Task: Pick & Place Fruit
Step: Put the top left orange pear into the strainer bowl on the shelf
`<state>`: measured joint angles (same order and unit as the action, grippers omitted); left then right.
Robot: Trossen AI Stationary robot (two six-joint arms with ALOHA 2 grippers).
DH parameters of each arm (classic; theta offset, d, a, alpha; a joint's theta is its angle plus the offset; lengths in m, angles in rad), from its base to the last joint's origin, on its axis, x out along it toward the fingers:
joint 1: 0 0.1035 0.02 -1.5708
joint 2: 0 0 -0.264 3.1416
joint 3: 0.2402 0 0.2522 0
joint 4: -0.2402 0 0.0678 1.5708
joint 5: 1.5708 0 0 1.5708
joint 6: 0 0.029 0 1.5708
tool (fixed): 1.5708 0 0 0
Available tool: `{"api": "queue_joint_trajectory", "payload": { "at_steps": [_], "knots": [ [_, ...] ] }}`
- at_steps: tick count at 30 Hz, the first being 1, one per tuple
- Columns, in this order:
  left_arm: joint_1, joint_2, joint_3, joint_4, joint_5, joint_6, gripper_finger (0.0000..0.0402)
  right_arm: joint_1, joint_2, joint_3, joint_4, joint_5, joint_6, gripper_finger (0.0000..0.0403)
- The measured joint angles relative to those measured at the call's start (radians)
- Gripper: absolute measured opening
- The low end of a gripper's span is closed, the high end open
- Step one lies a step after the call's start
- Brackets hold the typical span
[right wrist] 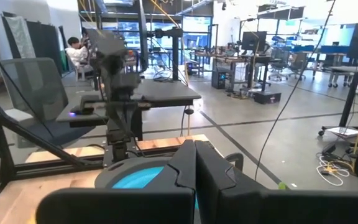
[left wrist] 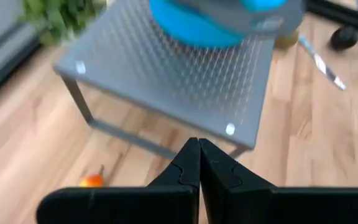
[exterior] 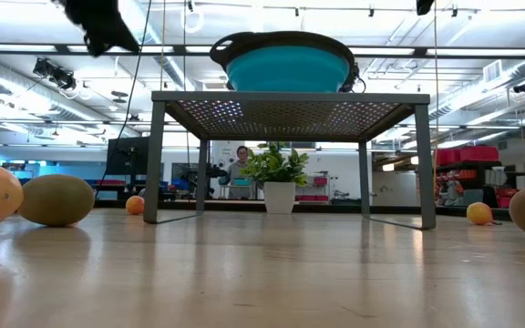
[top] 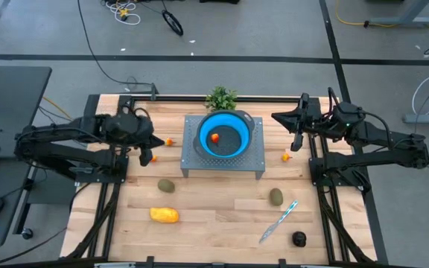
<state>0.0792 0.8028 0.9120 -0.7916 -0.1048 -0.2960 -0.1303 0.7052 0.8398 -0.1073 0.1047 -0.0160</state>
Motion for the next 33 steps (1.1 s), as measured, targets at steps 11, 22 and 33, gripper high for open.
{"api": "queue_joint_trajectory", "payload": {
  "at_steps": [11,22,33],
  "knots": [
    [0.0,0.001,-0.171,0.091,0.087,-0.054,0.0002,0.0,0.0,0.0,0.007,0.0,-0.001,0.0],
    [0.103,0.004,-0.18,0.102,0.09,0.002,0.0002,0.0,0.0,0.0,0.006,0.008,-0.001,0.0],
    [0.381,0.097,-0.18,0.105,0.277,0.19,0.0002,0.0,0.0,0.0,0.006,0.016,-0.001,0.0]
  ]
}}
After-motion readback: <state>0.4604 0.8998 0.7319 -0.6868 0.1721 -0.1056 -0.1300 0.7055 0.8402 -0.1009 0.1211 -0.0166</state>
